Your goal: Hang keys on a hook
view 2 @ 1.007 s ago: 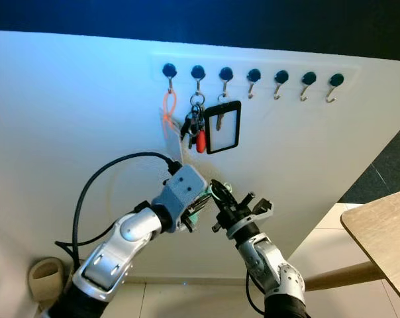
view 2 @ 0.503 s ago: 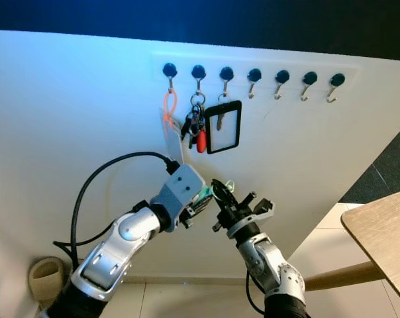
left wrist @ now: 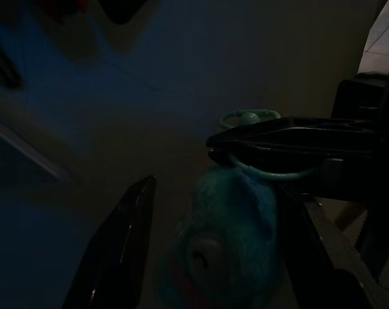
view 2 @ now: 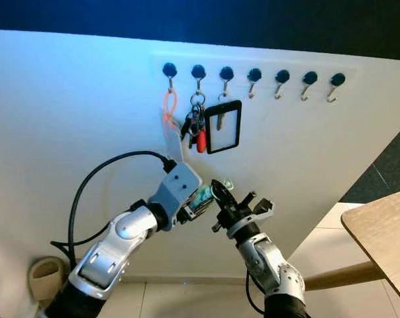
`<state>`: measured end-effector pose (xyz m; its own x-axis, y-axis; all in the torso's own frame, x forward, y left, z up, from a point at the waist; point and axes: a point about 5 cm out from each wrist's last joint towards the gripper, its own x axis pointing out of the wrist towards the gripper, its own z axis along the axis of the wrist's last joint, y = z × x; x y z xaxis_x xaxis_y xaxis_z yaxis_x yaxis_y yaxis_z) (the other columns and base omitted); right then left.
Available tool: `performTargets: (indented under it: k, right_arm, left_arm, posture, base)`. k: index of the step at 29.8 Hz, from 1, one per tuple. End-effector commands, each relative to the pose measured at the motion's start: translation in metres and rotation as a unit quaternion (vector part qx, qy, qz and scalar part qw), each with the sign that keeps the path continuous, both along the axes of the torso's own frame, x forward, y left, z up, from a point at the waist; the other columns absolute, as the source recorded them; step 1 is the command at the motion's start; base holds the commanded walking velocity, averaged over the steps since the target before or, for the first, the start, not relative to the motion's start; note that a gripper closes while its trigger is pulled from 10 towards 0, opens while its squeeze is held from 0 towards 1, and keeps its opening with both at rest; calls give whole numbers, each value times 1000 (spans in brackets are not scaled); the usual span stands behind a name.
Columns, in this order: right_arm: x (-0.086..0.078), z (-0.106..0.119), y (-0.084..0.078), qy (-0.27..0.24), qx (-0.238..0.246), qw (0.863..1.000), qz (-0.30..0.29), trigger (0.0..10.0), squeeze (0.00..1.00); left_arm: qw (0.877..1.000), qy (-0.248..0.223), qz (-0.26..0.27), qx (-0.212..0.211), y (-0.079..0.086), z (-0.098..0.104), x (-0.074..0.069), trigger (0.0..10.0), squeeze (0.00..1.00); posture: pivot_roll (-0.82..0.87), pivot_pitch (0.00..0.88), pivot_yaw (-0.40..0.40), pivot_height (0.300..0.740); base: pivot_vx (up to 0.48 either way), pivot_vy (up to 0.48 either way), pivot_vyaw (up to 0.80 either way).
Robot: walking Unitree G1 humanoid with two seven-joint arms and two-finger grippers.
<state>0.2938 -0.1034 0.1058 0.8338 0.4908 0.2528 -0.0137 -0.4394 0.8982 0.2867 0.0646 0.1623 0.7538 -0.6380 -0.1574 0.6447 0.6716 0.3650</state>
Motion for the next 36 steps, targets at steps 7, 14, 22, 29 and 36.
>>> performTargets:
  k: [7, 14, 22, 29, 36]
  right_arm:
    - [-3, -6, 14, 22, 22, 999, 7, 0, 0]
    - [-5, -8, 13, 21, 3, 1000, 12, 0, 0]
    - [-10, -20, 9, 15, -113, 993, 25, 0, 0]
    - [-17, -53, -7, 17, -381, 924, 19, 0, 0]
    - [-20, -64, -27, -6, -559, 829, -11, 0, 0]
  left_arm:
    - [1000, 1, -10, -6, 9, 0, -1, 10000, 1000]
    - [1000, 9, 19, 10, 28, -9, -7, 10000, 0]
    - [997, 47, 54, 41, 68, -33, -24, 10000, 0]
    - [994, 68, 69, 56, 77, -48, -38, 10000, 0]
    - [995, 70, 52, 56, 66, -54, -44, 10000, 0]
  posture:
    - [108, 103, -71, 740]
    - [104, 101, -72, 740]
    - [106, 94, -63, 740]
    - [96, 89, -70, 740]
    - [86, 88, -74, 740]
  base:
    - [0, 0, 0]
    - [0, 0, 0]
    - [0, 0, 0]
    - [0, 0, 0]
    - [0, 0, 0]
